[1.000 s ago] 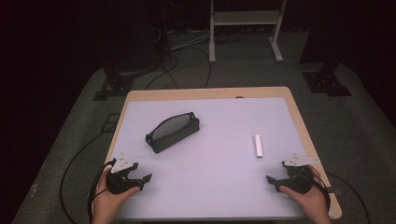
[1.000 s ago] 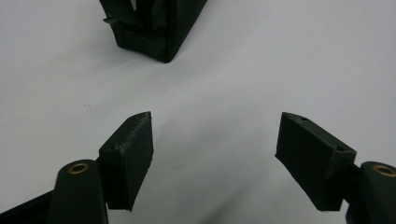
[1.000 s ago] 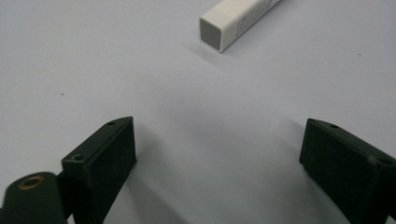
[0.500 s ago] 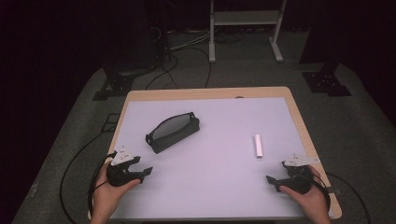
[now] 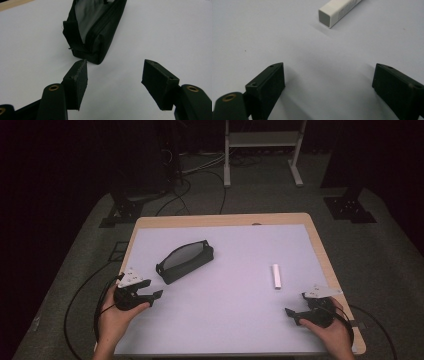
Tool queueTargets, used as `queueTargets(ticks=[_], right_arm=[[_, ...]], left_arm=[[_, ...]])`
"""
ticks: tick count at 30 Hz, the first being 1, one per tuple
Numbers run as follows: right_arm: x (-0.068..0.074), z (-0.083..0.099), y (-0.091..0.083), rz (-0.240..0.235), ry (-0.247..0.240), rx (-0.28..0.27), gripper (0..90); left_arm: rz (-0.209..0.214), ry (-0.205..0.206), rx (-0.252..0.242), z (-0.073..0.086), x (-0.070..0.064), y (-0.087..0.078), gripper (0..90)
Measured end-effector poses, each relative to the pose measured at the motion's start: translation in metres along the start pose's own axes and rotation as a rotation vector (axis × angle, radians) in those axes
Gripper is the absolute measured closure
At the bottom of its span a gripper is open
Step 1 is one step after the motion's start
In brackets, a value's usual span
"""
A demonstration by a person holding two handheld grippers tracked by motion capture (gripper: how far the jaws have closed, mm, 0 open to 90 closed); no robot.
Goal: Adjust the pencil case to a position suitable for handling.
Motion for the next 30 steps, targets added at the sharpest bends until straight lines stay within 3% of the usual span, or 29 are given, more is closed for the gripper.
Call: queueTargets(ticks=[30], right_arm=[[0.000, 0.000, 0.000, 0.000, 0.001, 0.000, 10.1]], left_arm=[[-0.021, 0.043, -0.034, -0.047, 0.031, 0.019, 44.5]])
Point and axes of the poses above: each handheld gripper's, and its own axes: y roughly forward along the jaws, z roughly out of its underside, x roughly to its left, the point moved 10 cm from there along y, roughly forward along the jaws, and after that the axes turned 12 degrees about y, right-handed, at the moved point
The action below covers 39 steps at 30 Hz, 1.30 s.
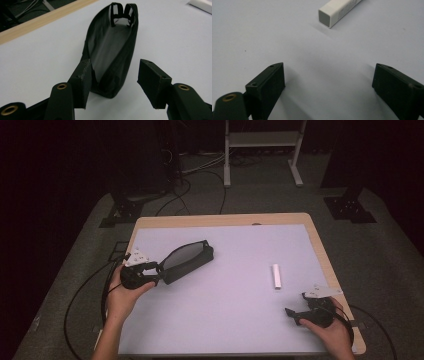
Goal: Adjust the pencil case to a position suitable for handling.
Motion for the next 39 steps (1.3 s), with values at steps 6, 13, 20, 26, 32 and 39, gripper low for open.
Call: queueTargets(ticks=[6, 13, 20, 26, 32, 39], right_arm=[[0.000, 0.000, 0.000, 0.000, 0.000, 0.000, 10.1], [0.000, 0.000, 0.000, 0.000, -0.003, 0.000, 10.1], [0.000, 0.000, 0.000, 0.000, -0.001, 0.000, 10.1], [0.000, 0.000, 0.000, 0.000, -0.001, 0.000, 10.1], [0.000, 0.000, 0.000, 0.000, -0.001, 0.000, 10.1], [0.000, 0.000, 0.000, 0.000, -0.001, 0.001, 10.1]], left_arm=[[-0.005, 0.006, -0.001, -0.007, 0.008, 0.007, 46.6], [0.004, 0.011, -0.004, -0.014, 0.017, 0.015, 49.2], [0.011, 0.020, -0.008, -0.022, 0.021, 0.026, 51.1], [0.009, 0.026, -0.002, -0.026, 0.026, 0.037, 53.0], [0.001, 0.030, -0.010, -0.031, 0.033, 0.047, 55.9], [0.003, 0.031, -0.005, -0.034, 0.038, 0.062, 58.8]])
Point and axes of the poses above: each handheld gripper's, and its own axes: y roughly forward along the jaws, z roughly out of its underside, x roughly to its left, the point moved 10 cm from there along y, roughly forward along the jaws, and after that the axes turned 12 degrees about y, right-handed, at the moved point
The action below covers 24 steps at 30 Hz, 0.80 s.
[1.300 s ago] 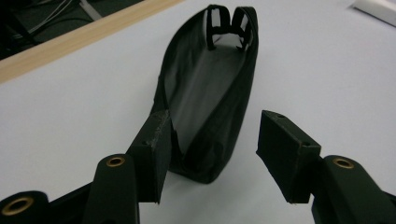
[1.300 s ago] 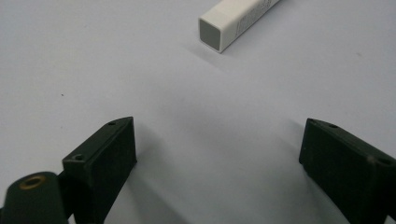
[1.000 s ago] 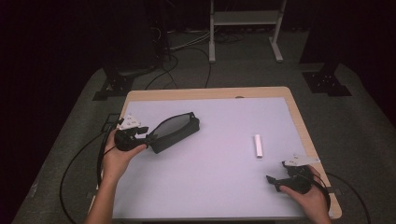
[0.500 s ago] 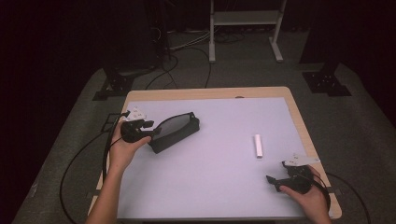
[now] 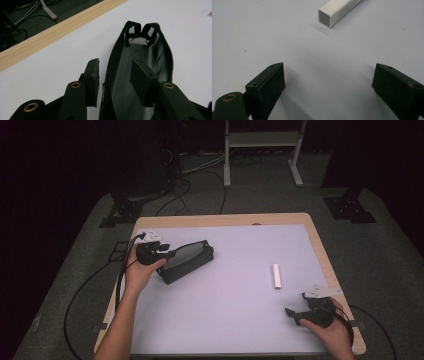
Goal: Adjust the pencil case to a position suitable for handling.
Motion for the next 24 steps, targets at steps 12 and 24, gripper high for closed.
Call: queueTargets(ticks=[12, 24], right_arm=[[0.000, 0.000, 0.000, 0.000, 0.000, 0.000, 10.1], [0.000, 0.000, 0.000, 0.000, -0.001, -0.001, 10.1]], left_arm=[[0.002, 0.009, 0.027, -0.001, 0.005, 0.026, 60.3], [0.016, 0.029, 0.059, 0.004, 0.004, 0.042, 64.9]])
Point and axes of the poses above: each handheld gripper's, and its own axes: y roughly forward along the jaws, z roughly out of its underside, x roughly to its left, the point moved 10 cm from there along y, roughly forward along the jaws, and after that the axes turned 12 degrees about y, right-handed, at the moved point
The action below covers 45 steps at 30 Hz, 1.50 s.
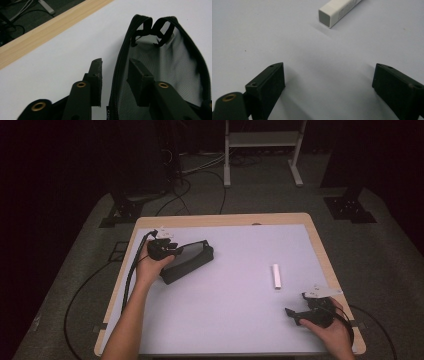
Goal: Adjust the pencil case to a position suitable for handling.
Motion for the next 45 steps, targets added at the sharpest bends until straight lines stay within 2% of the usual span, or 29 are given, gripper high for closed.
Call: queueTargets(ticks=[5, 12, 16, 24, 30, 34, 41, 45], right_arm=[[0.000, 0.000, 0.000, 0.000, 0.000, 0.000, 10.1], [0.000, 0.000, 0.000, 0.000, 0.000, 0.000, 10.1], [0.000, 0.000, 0.000, 0.000, 0.000, 0.000, 10.1], [0.000, 0.000, 0.000, 0.000, 0.001, 0.000, 10.1], [0.000, 0.000, 0.000, 0.000, 0.001, 0.000, 10.1], [0.000, 0.000, 0.000, 0.000, 0.000, 0.000, 10.1], [0.000, 0.000, 0.000, 0.000, 0.001, 0.000, 10.1], [0.000, 0.000, 0.000, 0.000, 0.001, 0.000, 10.1]], left_arm=[[0.004, -0.001, 0.020, 0.003, 0.001, 0.004, 69.8], [0.024, -0.018, 0.016, 0.001, -0.001, 0.006, 82.2], [0.044, -0.006, 0.009, 0.001, -0.003, 0.005, 88.0], [0.095, -0.010, -0.024, -0.005, -0.009, -0.003, 88.5], [0.126, 0.008, -0.056, -0.012, -0.016, -0.012, 88.5], [0.156, 0.021, -0.065, -0.015, -0.022, -0.017, 88.3], [0.184, 0.040, -0.082, -0.022, -0.032, -0.024, 88.3], [0.209, 0.065, -0.092, -0.027, -0.043, -0.028, 88.3]])
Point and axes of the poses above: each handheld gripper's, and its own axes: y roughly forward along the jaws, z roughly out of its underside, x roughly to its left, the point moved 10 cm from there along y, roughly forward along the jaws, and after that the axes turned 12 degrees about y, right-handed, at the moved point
